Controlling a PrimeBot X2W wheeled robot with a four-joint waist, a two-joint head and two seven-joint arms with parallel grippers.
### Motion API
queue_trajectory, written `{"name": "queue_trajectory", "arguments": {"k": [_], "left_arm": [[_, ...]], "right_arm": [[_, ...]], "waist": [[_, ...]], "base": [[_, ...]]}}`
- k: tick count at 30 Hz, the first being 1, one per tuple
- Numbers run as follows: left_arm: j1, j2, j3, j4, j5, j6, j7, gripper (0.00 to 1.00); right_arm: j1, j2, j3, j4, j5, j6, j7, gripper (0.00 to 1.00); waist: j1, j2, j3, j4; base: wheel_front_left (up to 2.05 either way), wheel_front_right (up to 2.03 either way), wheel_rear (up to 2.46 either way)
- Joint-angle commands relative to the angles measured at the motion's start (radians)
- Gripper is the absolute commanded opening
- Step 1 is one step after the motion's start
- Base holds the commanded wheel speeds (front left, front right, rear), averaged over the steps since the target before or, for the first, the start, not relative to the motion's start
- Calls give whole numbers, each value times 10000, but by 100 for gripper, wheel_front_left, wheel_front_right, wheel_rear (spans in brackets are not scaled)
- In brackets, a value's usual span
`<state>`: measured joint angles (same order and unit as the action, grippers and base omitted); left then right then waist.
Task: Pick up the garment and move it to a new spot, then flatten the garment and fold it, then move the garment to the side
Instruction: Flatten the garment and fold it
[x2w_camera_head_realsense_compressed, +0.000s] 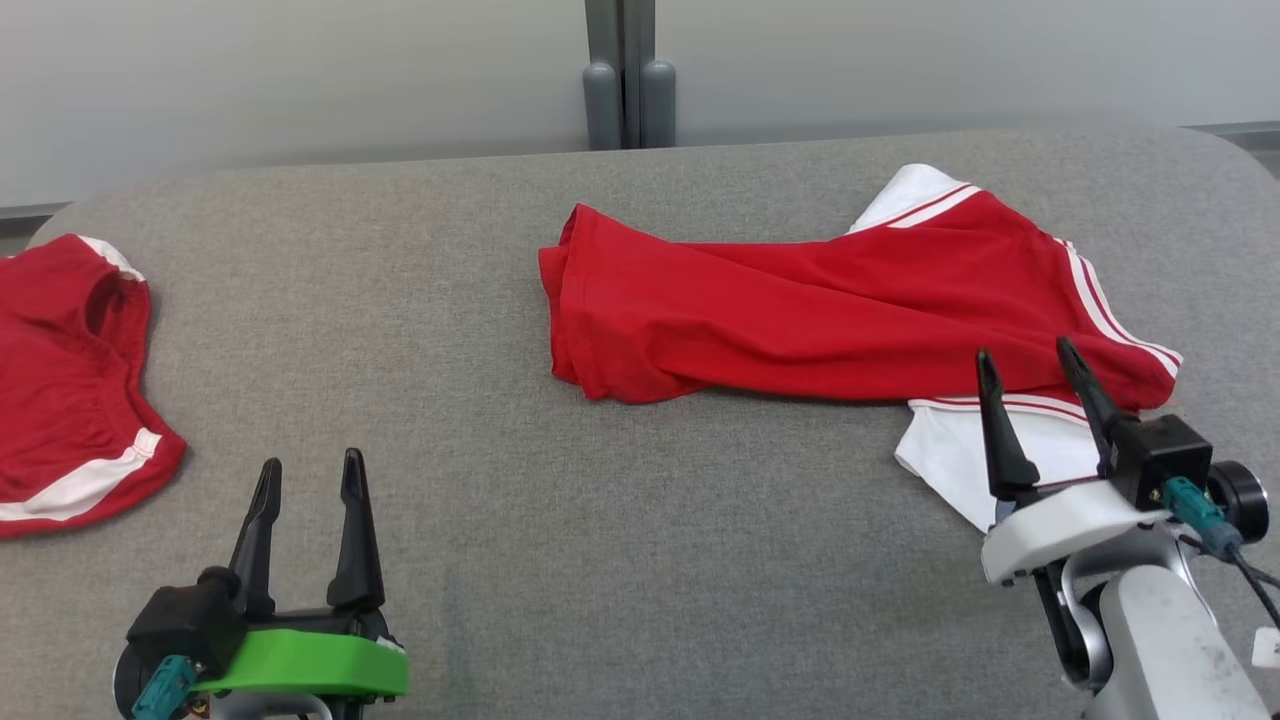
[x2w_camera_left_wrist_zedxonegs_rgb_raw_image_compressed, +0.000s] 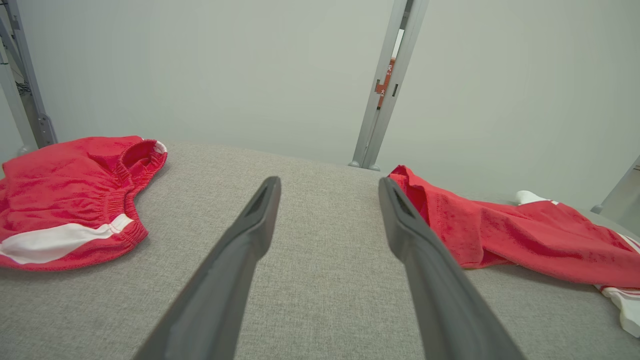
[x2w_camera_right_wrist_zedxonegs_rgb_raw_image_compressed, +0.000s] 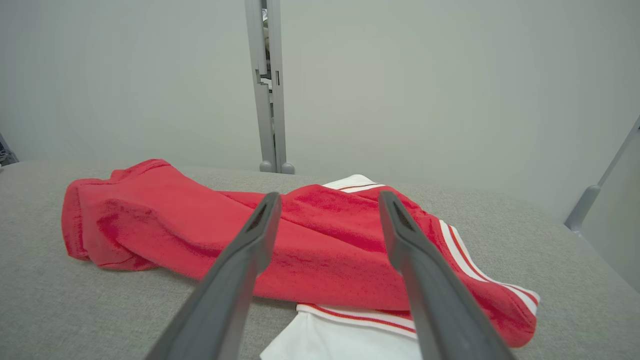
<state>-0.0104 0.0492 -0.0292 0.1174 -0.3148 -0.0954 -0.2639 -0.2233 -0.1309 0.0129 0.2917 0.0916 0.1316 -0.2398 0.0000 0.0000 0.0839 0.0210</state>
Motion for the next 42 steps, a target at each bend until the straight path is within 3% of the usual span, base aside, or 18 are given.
{"name": "queue_trajectory", "arguments": {"k": [1, 11, 22, 28, 32, 42], "left_arm": [[132, 23, 24, 0, 38, 55, -7, 100], [432, 23, 190, 111, 217, -28, -9, 100], [75, 23, 36, 425, 263, -35, -7, 100], [-1153, 43, -487, 1886, 483, -187, 87, 100], [-2273, 161, -954, 3294, 318, -276, 479, 100], [-4023, 302, -1670, 5382, -3, -353, 327, 100]], "right_arm": [[335, 82, 51, -255, 71, -17, -88, 100], [1530, 515, 317, -807, -26, -17, -213, 100], [1403, 682, 335, -982, -60, -17, -208, 100], [1221, 708, 588, -987, 79, -17, -132, 100], [960, 727, 902, -960, 150, -17, -141, 100], [481, 761, 1225, -832, 336, -17, -208, 100]], "waist": [[0, 0, -72, -54], [0, 0, -279, -179], [0, 0, -257, -347], [0, 0, 137, -768], [0, 0, 618, -1313], [0, 0, 1568, -2446]], "base": [[0, 0, 0], [0, 0, 0], [0, 0, 0], [0, 0, 0], [0, 0, 0], [0, 0, 0]]}}
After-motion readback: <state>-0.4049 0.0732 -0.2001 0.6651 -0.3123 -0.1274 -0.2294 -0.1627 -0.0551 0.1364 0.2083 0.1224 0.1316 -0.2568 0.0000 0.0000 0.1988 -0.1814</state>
